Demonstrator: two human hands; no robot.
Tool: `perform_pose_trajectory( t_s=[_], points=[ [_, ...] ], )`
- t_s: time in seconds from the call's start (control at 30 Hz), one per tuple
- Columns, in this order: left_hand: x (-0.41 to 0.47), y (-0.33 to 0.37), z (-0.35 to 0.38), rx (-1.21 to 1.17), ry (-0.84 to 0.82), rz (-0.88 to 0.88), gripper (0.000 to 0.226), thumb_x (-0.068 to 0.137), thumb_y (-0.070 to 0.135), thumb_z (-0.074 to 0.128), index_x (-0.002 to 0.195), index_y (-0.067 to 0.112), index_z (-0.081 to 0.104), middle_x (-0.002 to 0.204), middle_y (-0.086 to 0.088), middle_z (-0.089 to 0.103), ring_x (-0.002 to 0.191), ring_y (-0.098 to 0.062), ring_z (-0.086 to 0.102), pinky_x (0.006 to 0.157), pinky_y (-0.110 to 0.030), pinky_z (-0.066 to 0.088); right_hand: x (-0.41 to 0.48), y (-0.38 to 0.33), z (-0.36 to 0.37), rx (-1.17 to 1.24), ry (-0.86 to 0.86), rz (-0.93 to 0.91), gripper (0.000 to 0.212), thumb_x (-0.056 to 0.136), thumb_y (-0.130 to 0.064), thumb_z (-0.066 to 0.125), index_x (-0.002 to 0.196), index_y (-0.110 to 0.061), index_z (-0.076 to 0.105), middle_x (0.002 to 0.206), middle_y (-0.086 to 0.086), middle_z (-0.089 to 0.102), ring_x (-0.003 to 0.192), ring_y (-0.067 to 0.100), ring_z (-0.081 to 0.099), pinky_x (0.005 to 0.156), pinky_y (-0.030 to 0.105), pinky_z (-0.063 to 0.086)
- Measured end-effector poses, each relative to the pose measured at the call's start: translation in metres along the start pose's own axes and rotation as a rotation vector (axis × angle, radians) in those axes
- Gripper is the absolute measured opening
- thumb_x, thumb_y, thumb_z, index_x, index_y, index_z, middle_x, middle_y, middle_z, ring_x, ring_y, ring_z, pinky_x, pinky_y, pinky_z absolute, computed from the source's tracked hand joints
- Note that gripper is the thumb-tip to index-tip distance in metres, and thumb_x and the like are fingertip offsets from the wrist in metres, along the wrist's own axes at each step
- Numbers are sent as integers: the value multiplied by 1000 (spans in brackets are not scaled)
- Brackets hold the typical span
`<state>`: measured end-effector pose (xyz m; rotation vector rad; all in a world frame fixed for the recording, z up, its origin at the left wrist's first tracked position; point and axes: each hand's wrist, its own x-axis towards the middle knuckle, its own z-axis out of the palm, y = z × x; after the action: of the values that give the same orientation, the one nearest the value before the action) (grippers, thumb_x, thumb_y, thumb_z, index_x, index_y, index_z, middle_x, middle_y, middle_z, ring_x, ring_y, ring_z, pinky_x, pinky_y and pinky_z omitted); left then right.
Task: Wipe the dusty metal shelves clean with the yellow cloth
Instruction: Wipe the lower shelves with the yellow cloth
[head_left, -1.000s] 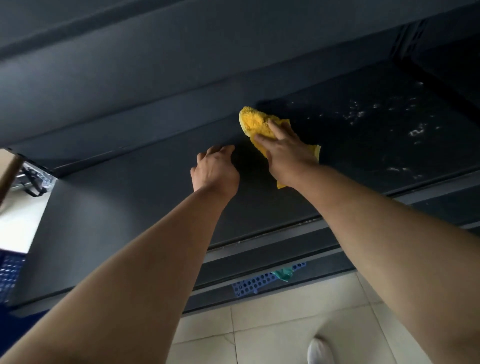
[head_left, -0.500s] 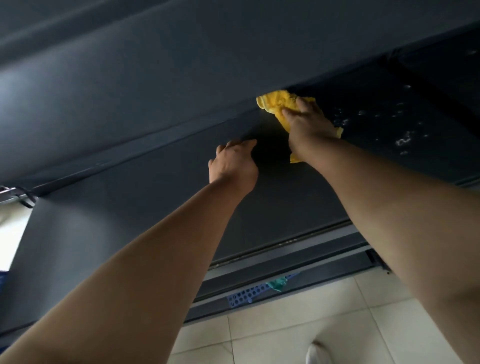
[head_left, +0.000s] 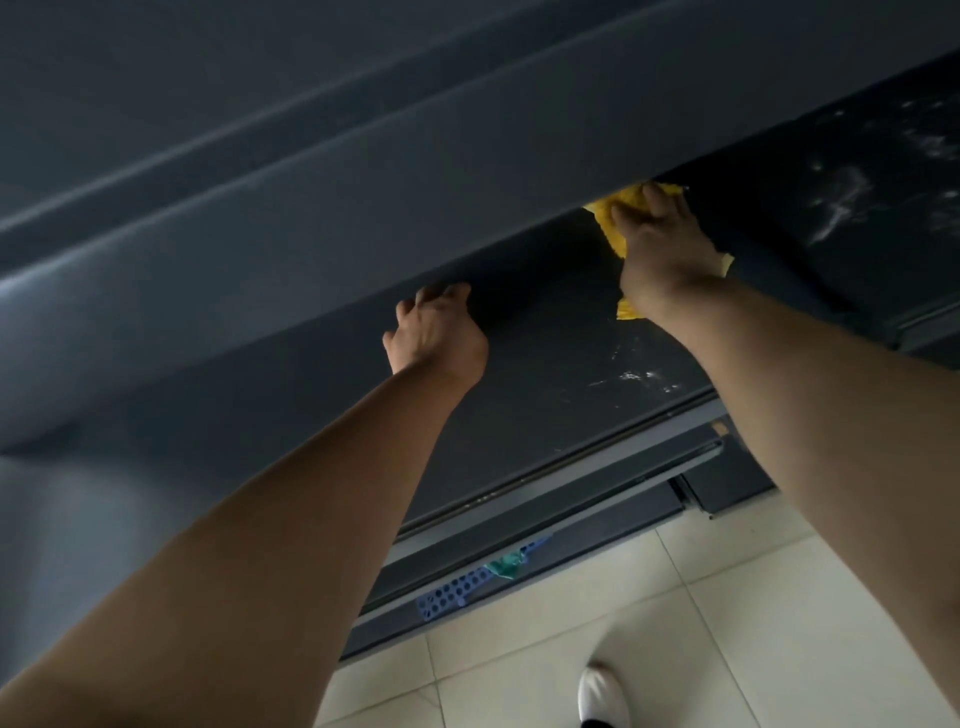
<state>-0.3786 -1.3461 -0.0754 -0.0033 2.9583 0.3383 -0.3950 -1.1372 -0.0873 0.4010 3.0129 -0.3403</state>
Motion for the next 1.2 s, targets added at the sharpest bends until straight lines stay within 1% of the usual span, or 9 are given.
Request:
perform_pose_trajectory(
  t_s=[0.1, 0.27, 0.4, 0.53, 0.67, 0.77, 0.93, 1.1, 1.2],
  points=[
    [-2, 15, 4, 8, -28, 59, 65, 90, 5, 42, 149, 30, 32, 152, -1, 32, 135, -28, 31, 103, -44, 33, -7, 17, -5, 10, 14, 32, 69, 95, -7, 47, 154, -25, 15, 162, 5, -3, 148, 33, -1, 118, 47, 22],
    [-4, 19, 4, 28, -66, 60, 70, 89, 3, 43, 151, 31, 26, 156, 1, 27, 138, -28, 29, 105, -45, 34, -26, 44, -13, 67, 47, 111, 68, 94, -4, 47, 153, -24, 20, 162, 6, 1, 148, 33, 1, 117, 46, 26],
    [-11, 14, 0, -32, -41, 4, 61, 91, 6, 47, 148, 25, 34, 152, -2, 32, 137, -26, 31, 105, -43, 35, -43, 48, -16, 108, 34, 145, 69, 92, 1, 46, 152, -24, 22, 162, 5, 0, 149, 31, 1, 116, 46, 27],
    [-24, 3, -4, -63, -31, 14, 60, 89, 3, 45, 146, 22, 37, 149, -3, 37, 136, -26, 34, 107, -43, 37, -65, 36, -17, 148, 2, 132, 71, 91, 4, 45, 152, -26, 24, 162, 3, 1, 149, 29, 7, 116, 43, 28],
    [-42, -14, -11, -108, -26, -21, 57, 90, 5, 45, 145, 15, 36, 147, -8, 41, 134, -28, 38, 105, -45, 40, -96, 5, -8, 119, -20, 67, 74, 91, 2, 49, 152, -29, 21, 162, 0, -1, 149, 25, 7, 120, 37, 21],
    [-61, -32, -16, -108, -29, -46, 57, 91, 5, 45, 145, 10, 32, 145, -11, 40, 133, -30, 39, 104, -46, 40, -117, -24, 4, 135, -58, 12, 77, 91, 2, 50, 153, -29, 18, 162, 0, -5, 150, 24, 0, 121, 34, 17],
    [-91, -67, -24, -95, -43, -75, 58, 90, 4, 44, 146, 10, 30, 146, -12, 39, 134, -31, 38, 105, -44, 39, -152, -77, 26, 154, -116, -110, 78, 91, 1, 49, 153, -30, 15, 162, -1, -8, 149, 26, -7, 122, 34, 14],
    [-113, -94, -33, -91, -35, -99, 62, 89, 3, 42, 149, 10, 26, 147, -13, 38, 136, -31, 36, 106, -44, 37, -184, -117, 39, 130, -171, -217, 77, 92, 3, 42, 154, -32, 11, 162, -3, -10, 149, 26, -10, 121, 39, 17],
    [-121, -97, -36, -85, -41, -112, 61, 90, 3, 42, 148, 11, 27, 147, -12, 38, 135, -30, 37, 103, -43, 38, -193, -121, 41, 84, -184, -282, 75, 93, 1, 41, 154, -31, 11, 162, -2, -9, 149, 28, -8, 120, 40, 21]
  ],
)
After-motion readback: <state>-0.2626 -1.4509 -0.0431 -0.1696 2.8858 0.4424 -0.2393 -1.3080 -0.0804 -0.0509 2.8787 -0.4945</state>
